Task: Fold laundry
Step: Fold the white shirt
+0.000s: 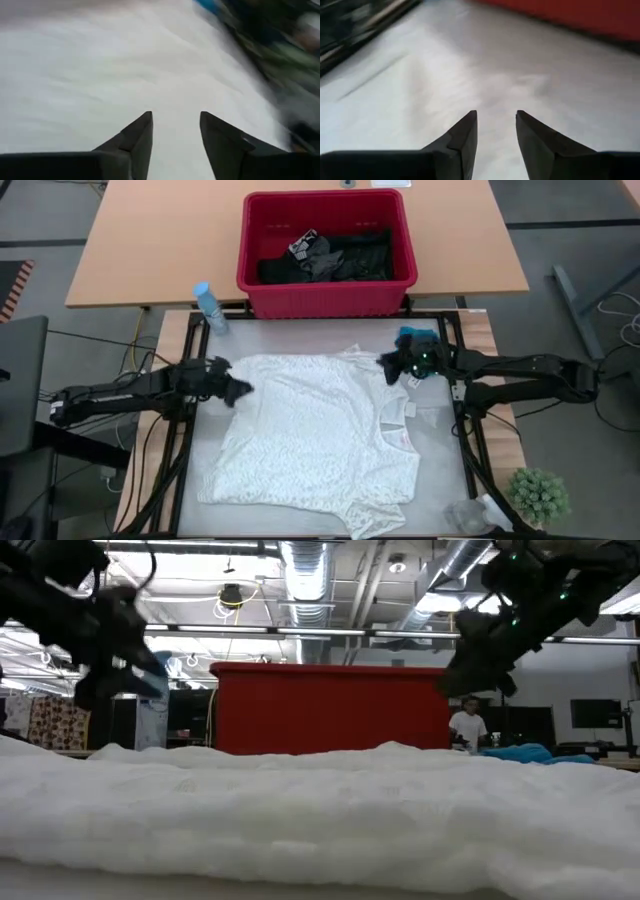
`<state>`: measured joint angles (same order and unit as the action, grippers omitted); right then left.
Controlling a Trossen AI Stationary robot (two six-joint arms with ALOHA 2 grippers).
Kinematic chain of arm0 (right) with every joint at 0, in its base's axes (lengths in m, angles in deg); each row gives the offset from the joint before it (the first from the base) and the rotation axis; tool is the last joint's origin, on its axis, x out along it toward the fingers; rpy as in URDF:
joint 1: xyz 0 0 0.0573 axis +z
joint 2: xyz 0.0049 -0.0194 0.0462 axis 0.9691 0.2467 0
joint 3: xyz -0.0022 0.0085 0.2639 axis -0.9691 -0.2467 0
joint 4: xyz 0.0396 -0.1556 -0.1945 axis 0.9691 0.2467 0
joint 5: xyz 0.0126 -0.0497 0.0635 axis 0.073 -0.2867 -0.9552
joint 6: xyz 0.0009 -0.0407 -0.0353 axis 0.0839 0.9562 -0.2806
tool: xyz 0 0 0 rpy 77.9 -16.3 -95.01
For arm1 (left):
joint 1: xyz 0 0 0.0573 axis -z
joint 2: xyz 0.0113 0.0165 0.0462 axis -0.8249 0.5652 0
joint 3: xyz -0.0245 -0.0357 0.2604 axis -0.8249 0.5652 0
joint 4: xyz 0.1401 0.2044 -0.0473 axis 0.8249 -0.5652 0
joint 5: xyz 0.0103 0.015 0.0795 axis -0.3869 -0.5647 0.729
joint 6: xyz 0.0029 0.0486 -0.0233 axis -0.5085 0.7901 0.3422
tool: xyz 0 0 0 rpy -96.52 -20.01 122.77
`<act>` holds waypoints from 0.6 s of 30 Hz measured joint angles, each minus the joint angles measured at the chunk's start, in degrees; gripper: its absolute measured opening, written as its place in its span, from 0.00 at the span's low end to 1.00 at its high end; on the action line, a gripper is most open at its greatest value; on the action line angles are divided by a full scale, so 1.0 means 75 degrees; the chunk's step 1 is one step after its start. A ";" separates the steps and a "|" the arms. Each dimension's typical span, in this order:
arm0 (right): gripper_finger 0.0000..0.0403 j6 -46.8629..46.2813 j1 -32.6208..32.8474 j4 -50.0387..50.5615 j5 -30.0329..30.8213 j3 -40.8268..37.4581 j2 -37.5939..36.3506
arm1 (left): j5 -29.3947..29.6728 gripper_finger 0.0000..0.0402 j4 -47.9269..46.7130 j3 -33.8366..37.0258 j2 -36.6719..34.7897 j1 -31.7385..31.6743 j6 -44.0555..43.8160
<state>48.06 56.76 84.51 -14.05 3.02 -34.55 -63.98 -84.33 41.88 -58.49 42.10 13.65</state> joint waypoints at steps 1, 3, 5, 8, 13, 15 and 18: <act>0.37 0.0014 0.0188 -0.0007 -0.0382 0.0017 -0.0004 | -0.0589 0.34 0.0074 -0.0114 0.0073 0.0085 -0.0004; 0.34 -0.0110 0.0693 0.0042 -0.0934 0.0026 0.0021 | -0.1265 0.28 0.0160 -0.0399 0.0259 0.0368 -0.0038; 0.30 -0.0271 0.1409 0.0382 -0.1034 0.0026 0.0161 | -0.1340 0.19 0.0077 -0.0696 0.0592 0.0803 -0.0047; 0.22 -0.0697 0.2621 0.0809 -0.0571 0.0019 0.0465 | -0.0722 0.05 0.0104 -0.1058 0.1262 0.1532 -0.0058; 0.04 -0.1670 0.4465 0.0763 0.0453 0.0021 0.1030 | 0.0640 0.01 0.0206 -0.1451 0.2708 0.2656 -0.0378; 0.04 -0.2211 0.5038 0.0731 0.0835 0.0021 0.1268 | 0.0958 0.00 0.0489 -0.1498 0.3297 0.3003 -0.0415; 0.06 -0.3010 0.5624 0.0732 0.1269 0.0021 0.1657 | 0.1242 0.00 0.0889 -0.1505 0.4111 0.3353 -0.0457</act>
<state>25.49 98.94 90.00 -4.53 3.18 -22.12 -54.67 -77.66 30.59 -27.66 67.25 10.23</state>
